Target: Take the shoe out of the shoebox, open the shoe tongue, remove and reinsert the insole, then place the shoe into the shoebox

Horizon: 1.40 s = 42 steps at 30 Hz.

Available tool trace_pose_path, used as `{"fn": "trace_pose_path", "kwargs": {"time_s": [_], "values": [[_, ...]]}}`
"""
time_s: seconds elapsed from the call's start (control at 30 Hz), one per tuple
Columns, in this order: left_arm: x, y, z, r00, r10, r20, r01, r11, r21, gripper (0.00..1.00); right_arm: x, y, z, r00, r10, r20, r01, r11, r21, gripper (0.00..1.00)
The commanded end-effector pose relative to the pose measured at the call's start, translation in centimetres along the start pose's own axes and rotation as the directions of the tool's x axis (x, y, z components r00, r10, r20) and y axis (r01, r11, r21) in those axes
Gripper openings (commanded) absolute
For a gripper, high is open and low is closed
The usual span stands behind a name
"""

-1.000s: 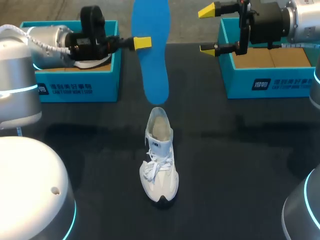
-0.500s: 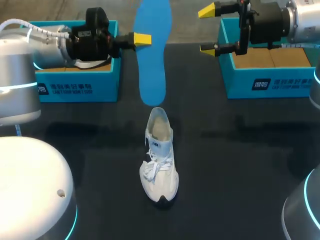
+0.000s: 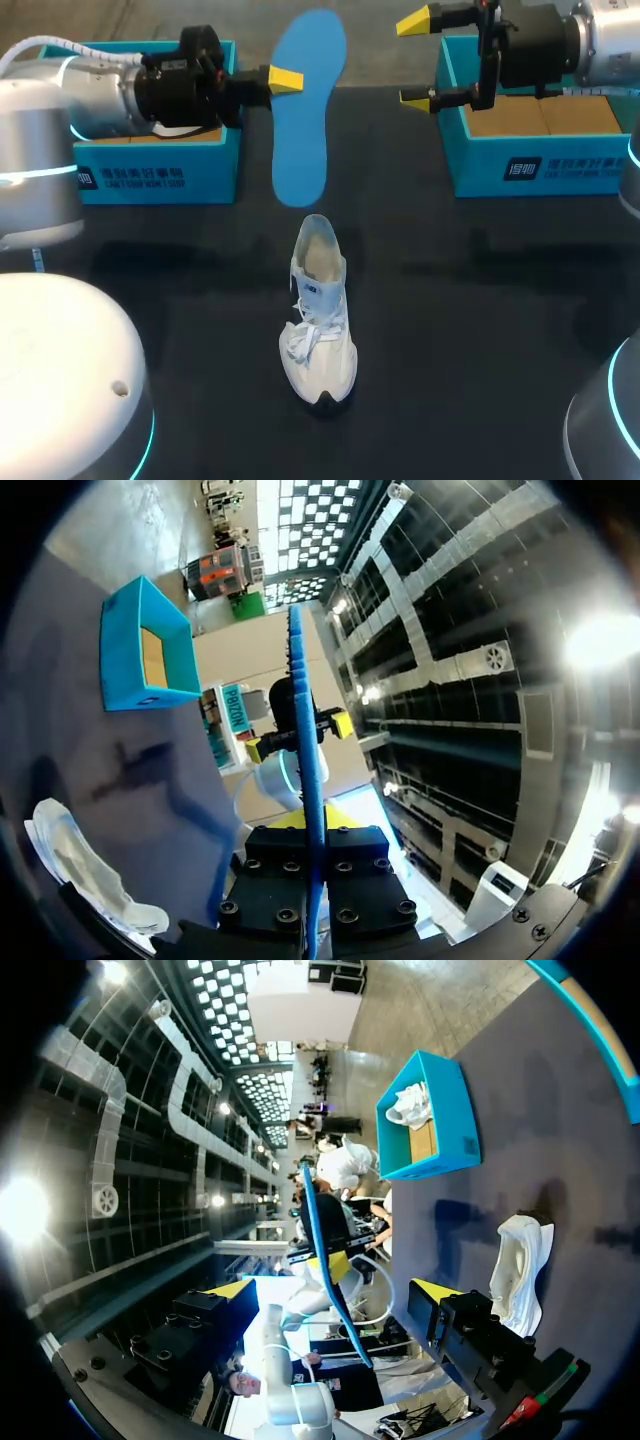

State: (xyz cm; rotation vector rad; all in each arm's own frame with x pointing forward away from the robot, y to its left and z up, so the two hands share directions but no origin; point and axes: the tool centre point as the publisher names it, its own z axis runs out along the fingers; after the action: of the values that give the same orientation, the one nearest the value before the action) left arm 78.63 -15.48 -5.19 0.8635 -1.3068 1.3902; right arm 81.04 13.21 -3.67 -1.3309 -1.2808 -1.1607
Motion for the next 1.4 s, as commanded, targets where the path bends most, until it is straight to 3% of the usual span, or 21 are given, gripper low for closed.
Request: {"fn": "trace_pose_path", "kwargs": {"time_s": [0.03,0.43,0.63,1.13,1.4], "values": [[-0.6,-0.2,0.1,0.999,-0.035,0.005,0.035,0.999,0.017,0.00,0.0,0.1,0.2,1.000,0.001,0.002,-0.001,1.000,0.001,1.00],[-1.4,-0.5,0.2,0.992,-0.127,0.016,0.127,0.991,0.029,0.00,3.2,-1.3,2.2,0.935,-0.077,0.346,0.086,0.996,-0.012,1.00],[-2.0,-0.6,0.2,0.984,-0.175,0.027,0.174,0.984,0.031,0.00,4.8,-1.9,2.8,0.898,-0.117,0.424,0.133,0.991,-0.007,1.00],[-2.6,-0.7,0.2,0.979,-0.201,0.036,0.200,0.979,0.040,0.00,8.1,-4.0,5.2,0.701,-0.197,0.685,0.235,0.971,0.038,1.00],[-2.8,-0.9,0.2,0.978,-0.205,0.041,0.203,0.978,0.047,0.00,8.4,-4.6,6.0,0.531,-0.164,0.831,0.246,0.969,0.034,1.00]]}}
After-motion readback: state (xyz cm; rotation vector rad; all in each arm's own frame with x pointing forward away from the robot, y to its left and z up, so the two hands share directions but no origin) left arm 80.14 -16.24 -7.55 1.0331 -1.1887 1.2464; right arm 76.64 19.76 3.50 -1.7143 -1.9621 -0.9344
